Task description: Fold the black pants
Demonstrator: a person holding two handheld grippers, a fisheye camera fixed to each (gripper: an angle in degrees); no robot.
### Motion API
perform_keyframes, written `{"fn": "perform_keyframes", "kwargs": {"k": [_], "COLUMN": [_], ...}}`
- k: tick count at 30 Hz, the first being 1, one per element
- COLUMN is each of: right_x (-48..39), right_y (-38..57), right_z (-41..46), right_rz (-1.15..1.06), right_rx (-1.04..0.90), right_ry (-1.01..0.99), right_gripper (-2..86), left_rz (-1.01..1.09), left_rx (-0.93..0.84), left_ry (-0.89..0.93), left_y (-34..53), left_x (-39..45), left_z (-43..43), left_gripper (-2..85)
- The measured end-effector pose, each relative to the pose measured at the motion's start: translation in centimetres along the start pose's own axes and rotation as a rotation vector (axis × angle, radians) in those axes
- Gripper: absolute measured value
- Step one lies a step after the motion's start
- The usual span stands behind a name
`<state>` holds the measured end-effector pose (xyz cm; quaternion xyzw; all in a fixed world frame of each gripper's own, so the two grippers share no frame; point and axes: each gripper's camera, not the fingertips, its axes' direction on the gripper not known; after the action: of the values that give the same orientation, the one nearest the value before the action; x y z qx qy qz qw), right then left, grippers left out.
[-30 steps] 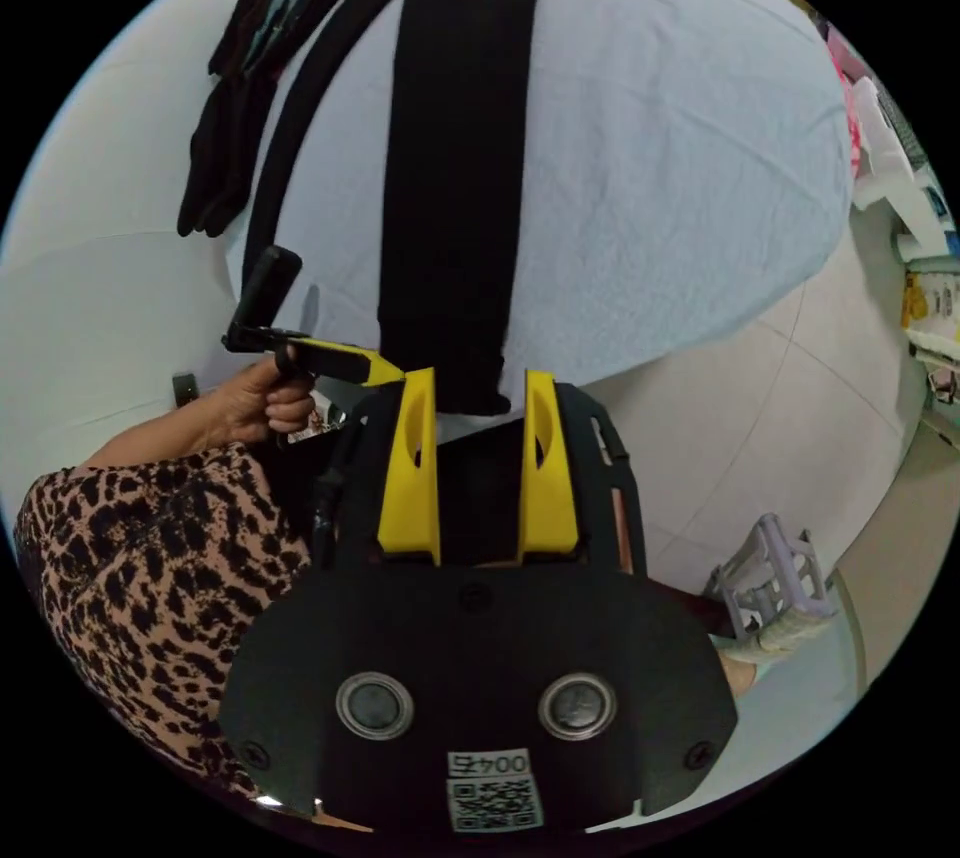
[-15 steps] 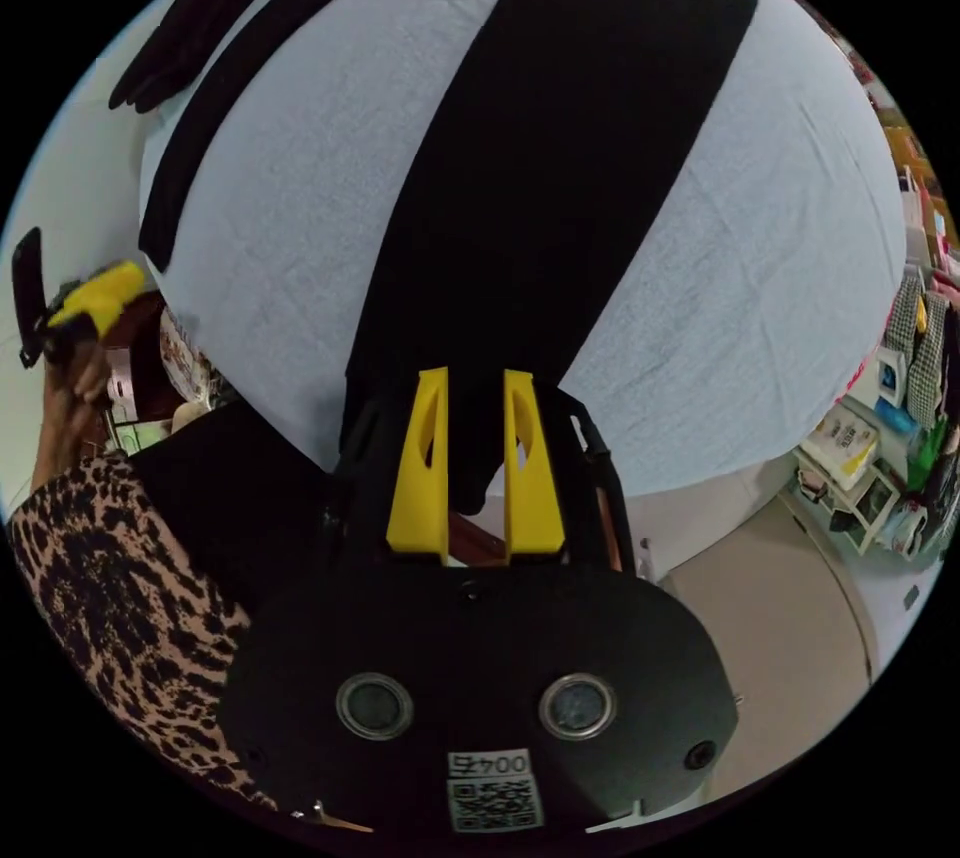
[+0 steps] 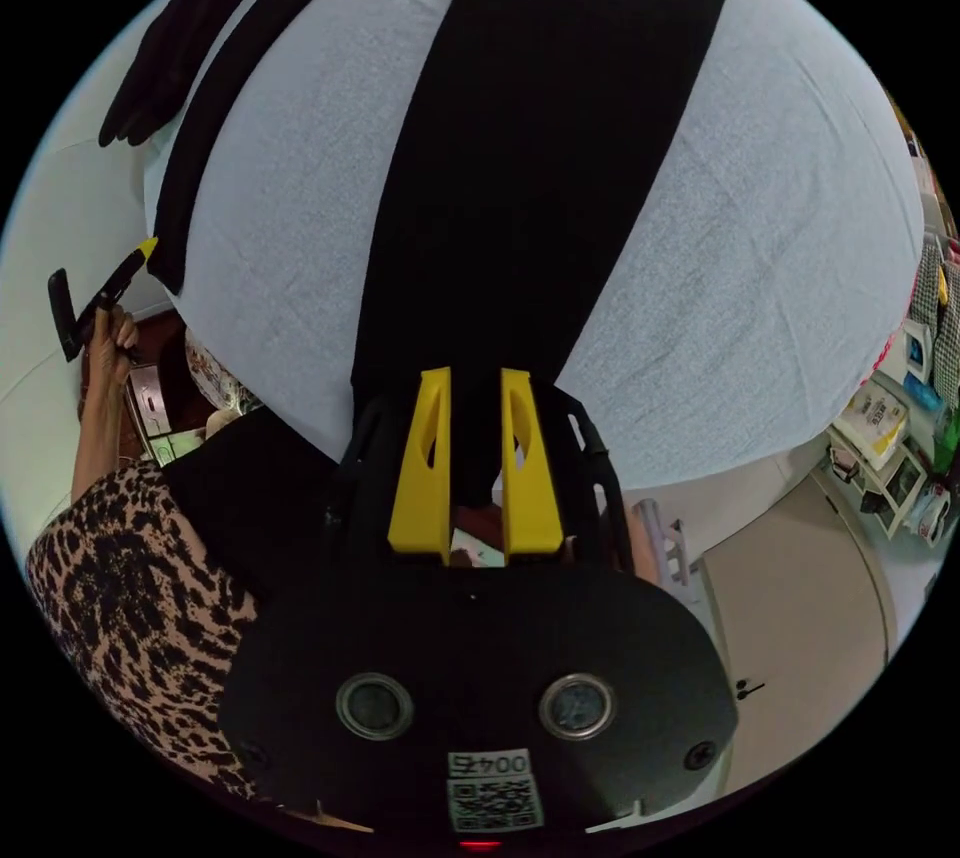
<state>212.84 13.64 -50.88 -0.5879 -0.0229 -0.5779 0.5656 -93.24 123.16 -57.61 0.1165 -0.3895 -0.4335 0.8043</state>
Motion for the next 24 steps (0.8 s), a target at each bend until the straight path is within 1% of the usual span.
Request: {"fn": "perform_keyframes", "kwargs": {"k": [2, 3, 5, 7, 9, 11, 12, 18, 24], "right_x": [0.4, 0.3, -0.2, -0.3, -0.2, 0.0, 0.2, 1.0, 2.4], "right_y": [-0.7, -0.9, -1.4, -1.8, -2.1, -2.2, -2.2, -2.0, -0.3], "right_z": [0.2, 0.3, 0.7, 1.0, 1.3, 1.7, 1.8, 2.9, 4.1], "right_rz": [0.013, 0.008, -0.020, -0.028, -0.029, -0.059, -0.061, -0.089, -0.090], "right_rx": [-0.019, -0.024, -0.042, -0.054, -0.065, -0.072, -0.073, -0.088, -0.051], "right_ry": [0.003, 0.012, 0.062, 0.086, 0.093, 0.108, 0.108, 0.132, 0.127], "right_gripper": [7.7, 7.6, 7.5, 7.4, 7.4, 7.3, 7.3, 7.4, 7.3], "left_rz": [0.032, 0.043, 0.085, 0.076, 0.043, 0.003, 0.000, 0.102, 0.101], "left_rx": [-0.022, -0.029, -0.013, -0.024, -0.038, -0.009, -0.009, -0.033, 0.009], "left_ry": [-0.043, -0.067, -0.182, -0.220, -0.219, -0.146, -0.140, -0.216, -0.166], "left_y": [0.6, 0.8, 2.3, 3.7, 5.3, 7.2, 7.4, 9.4, 11.8], "left_x": [2.9, 3.6, 5.7, 5.7, 4.6, 3.3, 3.3, 5.4, 5.2], "left_z": [2.0, 2.4, 3.0, 3.7, 4.8, 5.7, 5.9, 8.1, 8.8], "left_gripper": [3.1, 2.7, 1.4, 0.9, 0.6, 0.4, 0.4, 0.3, 0.5]}}
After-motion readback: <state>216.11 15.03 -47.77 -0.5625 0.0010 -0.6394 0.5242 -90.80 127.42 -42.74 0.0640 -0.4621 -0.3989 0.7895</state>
